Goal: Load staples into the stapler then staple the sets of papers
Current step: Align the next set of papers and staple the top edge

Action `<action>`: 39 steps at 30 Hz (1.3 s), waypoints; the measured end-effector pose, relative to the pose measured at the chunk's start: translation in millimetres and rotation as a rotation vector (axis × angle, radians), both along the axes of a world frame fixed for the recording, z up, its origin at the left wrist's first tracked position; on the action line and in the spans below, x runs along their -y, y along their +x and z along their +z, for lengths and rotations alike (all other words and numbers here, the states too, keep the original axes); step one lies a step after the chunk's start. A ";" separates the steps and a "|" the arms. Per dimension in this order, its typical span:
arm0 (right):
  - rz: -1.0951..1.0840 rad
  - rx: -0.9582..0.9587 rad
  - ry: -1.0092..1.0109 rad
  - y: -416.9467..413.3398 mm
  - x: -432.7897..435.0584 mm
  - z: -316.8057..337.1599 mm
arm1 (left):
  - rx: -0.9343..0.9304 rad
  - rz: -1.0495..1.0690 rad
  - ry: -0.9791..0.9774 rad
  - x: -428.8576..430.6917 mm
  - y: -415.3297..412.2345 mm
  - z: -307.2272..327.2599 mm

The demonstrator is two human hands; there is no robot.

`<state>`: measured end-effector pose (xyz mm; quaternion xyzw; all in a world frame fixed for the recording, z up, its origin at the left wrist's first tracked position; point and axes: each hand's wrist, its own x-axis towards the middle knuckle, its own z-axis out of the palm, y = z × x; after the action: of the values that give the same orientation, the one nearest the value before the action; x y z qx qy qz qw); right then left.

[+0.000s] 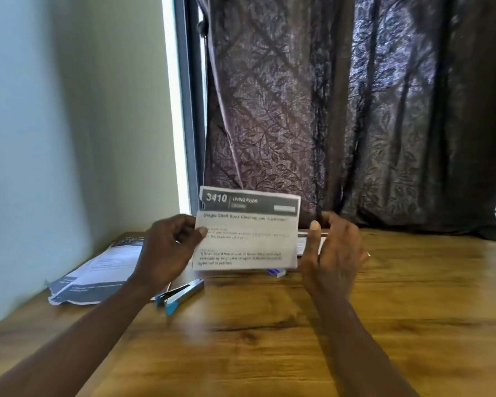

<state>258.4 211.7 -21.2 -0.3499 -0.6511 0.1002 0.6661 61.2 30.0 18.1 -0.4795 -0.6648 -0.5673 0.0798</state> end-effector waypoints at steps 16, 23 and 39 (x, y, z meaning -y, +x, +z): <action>-0.104 1.070 -0.699 10.0 -43.4 -24.6 | 0.510 -0.121 -0.160 -221.0 -4.7 20.5; -0.101 1.067 -0.692 7.9 -42.5 -25.6 | 0.625 -0.056 -0.314 -263.5 -5.6 -23.6; -0.110 1.047 -0.670 7.3 -42.9 -26.9 | 0.140 0.207 -0.546 -282.8 9.4 -40.6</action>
<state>265.6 254.5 -48.1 -0.5756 -0.8054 0.0798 0.1167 70.6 312.7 -22.4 -0.3726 -0.8419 -0.3882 -0.0409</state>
